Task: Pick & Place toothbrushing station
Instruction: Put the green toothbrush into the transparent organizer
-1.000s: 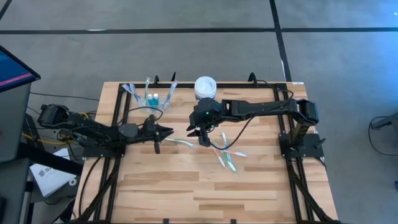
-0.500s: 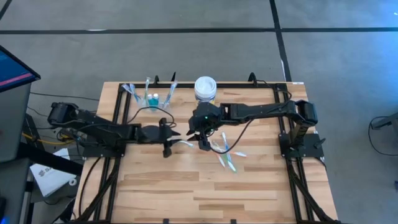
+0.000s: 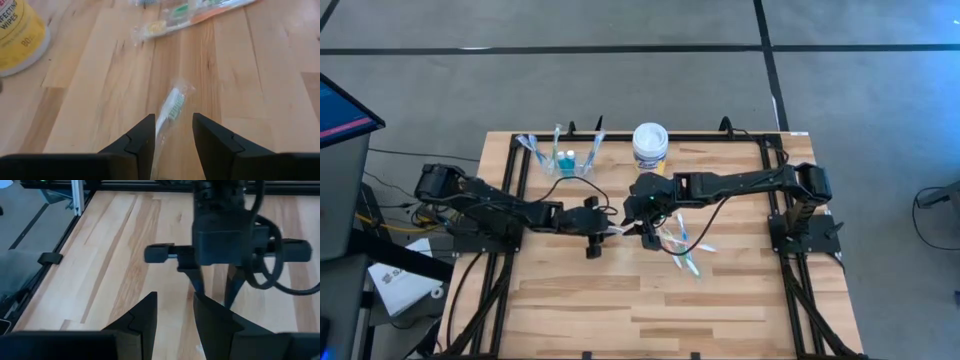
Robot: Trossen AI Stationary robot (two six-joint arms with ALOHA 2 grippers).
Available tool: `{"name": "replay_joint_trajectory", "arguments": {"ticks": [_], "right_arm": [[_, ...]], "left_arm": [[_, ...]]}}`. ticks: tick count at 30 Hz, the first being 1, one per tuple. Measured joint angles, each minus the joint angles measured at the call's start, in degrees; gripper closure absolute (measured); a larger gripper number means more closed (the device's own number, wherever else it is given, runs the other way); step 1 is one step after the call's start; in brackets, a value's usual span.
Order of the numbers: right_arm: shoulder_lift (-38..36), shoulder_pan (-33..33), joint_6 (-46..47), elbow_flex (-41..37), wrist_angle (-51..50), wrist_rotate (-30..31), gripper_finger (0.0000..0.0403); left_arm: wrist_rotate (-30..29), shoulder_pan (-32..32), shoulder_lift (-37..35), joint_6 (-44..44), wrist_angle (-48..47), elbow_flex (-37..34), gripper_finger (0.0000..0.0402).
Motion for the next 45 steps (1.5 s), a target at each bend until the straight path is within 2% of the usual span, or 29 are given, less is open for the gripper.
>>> {"name": "replay_joint_trajectory", "arguments": {"ticks": [13, 22, 36, 45], "right_arm": [[0.0, 3.5, 0.0, 0.0, 0.4, 0.0, 0.0285], [0.0, 5.5, -0.5, 0.0, 0.6, 0.1, 0.0285], [0.0, 5.7, -0.6, 0.0, 0.7, 0.2, 0.0285], [0.0, 5.7, -0.6, 0.0, 0.7, 0.2, 0.0285]], "left_arm": [[-2.2, 1.3, 0.1, 0.0, -3.1, 0.0, 0.0253], [-1.7, 2.6, 4.9, -0.5, -3.3, -0.1, 0.0252], [-1.6, 2.6, 5.6, -0.5, -3.1, 0.0, 0.0252], [-1.6, 2.6, 5.6, -0.5, -3.4, 0.0, 0.0295]]}}
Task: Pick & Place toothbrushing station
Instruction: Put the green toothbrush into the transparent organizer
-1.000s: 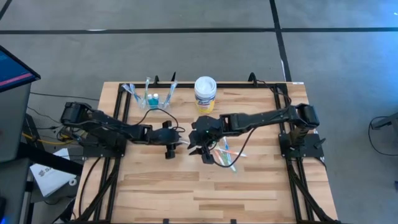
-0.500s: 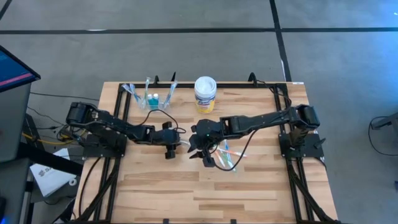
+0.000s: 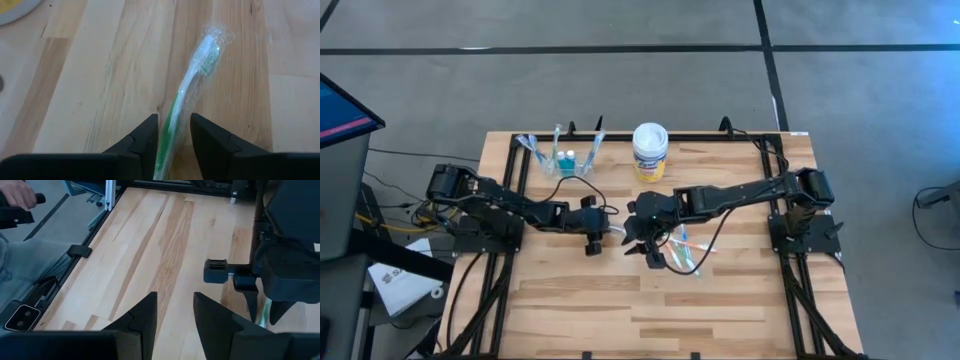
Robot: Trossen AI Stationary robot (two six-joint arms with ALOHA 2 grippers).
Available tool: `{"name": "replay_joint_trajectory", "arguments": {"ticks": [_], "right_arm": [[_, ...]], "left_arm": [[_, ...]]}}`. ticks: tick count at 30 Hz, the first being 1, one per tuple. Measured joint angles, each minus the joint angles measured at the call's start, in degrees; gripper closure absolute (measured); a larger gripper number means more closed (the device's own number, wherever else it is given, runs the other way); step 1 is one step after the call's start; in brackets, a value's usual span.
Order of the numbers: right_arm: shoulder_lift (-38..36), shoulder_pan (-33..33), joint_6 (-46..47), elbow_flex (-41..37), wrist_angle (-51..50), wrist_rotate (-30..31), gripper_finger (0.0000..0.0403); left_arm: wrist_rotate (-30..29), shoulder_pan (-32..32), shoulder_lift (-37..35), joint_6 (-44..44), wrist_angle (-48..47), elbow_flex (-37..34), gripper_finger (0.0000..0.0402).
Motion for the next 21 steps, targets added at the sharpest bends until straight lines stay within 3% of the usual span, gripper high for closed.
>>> {"name": "replay_joint_trajectory", "arguments": {"ticks": [6, 11, 21], "right_arm": [[0.0, 0.0, 0.0, -0.5, 0.7, 0.0, 0.0285], [0.1, 0.0, 0.0, -2.6, 3.1, 0.0, 0.0285], [0.1, -0.1, 0.2, -2.6, 3.2, -0.1, 0.0285]], "left_arm": [[0.0, 0.0, 0.0, 0.0, -1.0, 0.0, 0.0334], [0.0, 0.0, 0.0, -0.2, -1.4, 0.0, 0.0389], [-1.4, 0.0, -1.0, -2.8, -0.1, -0.1, 0.0395]]}}
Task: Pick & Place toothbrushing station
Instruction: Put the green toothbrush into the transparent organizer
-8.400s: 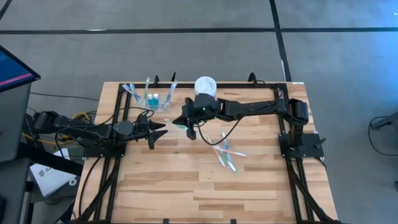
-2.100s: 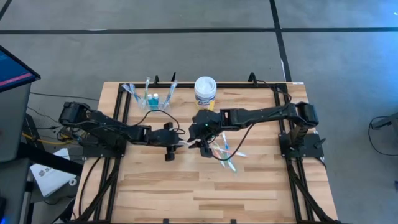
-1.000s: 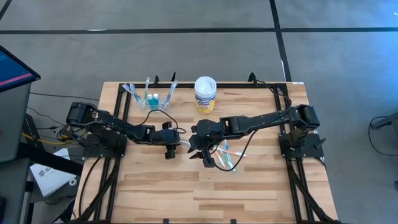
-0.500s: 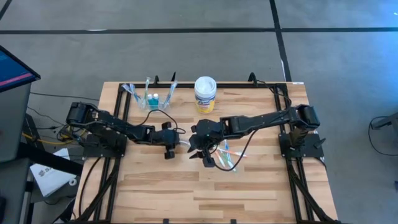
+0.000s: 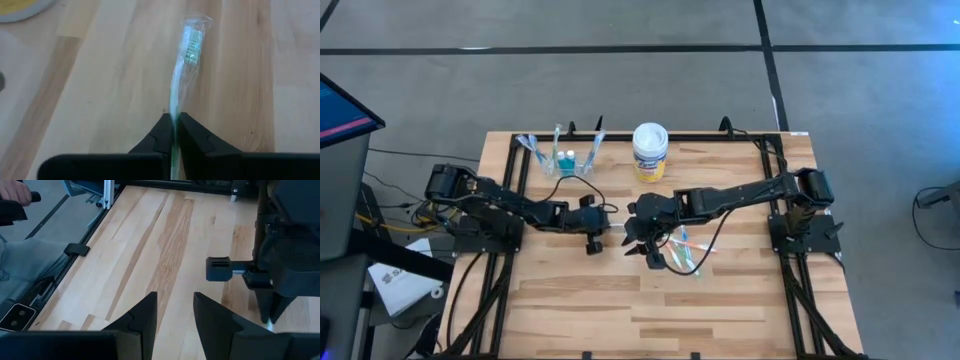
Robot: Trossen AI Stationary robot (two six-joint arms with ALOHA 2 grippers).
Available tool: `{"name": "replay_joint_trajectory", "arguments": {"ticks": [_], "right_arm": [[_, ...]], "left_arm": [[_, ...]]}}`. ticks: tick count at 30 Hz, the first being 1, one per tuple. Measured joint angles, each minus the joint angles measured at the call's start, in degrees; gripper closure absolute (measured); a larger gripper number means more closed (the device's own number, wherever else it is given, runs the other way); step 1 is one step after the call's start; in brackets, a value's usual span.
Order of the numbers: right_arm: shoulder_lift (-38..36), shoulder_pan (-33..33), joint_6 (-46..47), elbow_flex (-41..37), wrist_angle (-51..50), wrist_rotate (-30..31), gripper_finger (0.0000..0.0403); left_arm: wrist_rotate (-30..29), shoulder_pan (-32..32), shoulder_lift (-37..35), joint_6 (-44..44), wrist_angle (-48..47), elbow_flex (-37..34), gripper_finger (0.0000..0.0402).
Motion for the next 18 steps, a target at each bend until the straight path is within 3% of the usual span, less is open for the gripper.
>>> {"name": "replay_joint_trajectory", "arguments": {"ticks": [18], "right_arm": [[0.0, 0.0, 0.0, 0.0, -0.1, 0.0, 0.0285]], "left_arm": [[-14.2, 1.0, -14.0, -5.7, 0.5, 0.0, 0.0395]]}}
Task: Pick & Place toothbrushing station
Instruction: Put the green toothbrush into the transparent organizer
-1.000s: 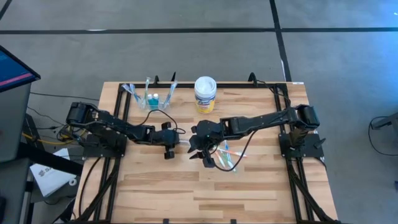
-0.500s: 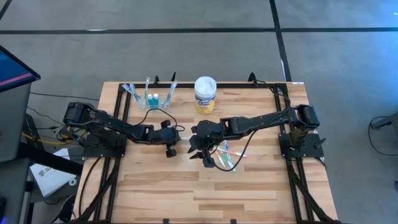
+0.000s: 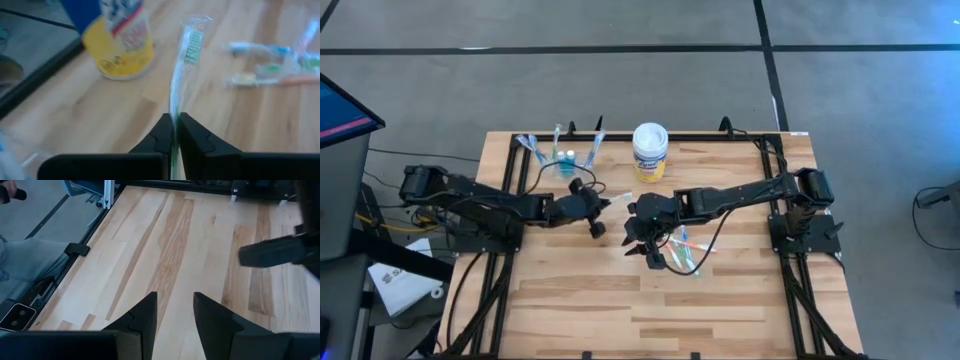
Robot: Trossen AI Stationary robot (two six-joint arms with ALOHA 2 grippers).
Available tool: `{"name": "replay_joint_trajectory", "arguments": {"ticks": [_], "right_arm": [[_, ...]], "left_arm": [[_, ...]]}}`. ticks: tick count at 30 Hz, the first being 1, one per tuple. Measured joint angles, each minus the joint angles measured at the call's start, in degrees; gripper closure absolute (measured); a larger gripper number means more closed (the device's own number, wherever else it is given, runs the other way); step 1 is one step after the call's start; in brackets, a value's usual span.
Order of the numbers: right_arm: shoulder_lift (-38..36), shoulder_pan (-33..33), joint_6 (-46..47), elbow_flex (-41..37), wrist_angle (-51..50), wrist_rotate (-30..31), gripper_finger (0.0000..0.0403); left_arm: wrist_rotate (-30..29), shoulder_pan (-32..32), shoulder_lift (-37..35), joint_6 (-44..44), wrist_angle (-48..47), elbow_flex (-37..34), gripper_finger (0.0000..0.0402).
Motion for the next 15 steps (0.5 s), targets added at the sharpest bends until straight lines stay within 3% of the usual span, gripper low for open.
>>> {"name": "replay_joint_trajectory", "arguments": {"ticks": [9, 15], "right_arm": [[0.0, 0.0, -0.1, 0.0, 0.0, 0.0, 0.0285], [0.0, 0.0, -0.1, 0.0, 0.0, 0.0, 0.0285]], "left_arm": [[-5.4, 3.2, -5.3, -0.6, 0.9, -0.1, 0.0395], [-5.8, 6.9, -8.3, -0.6, 12.4, -5.5, 0.0395]]}}
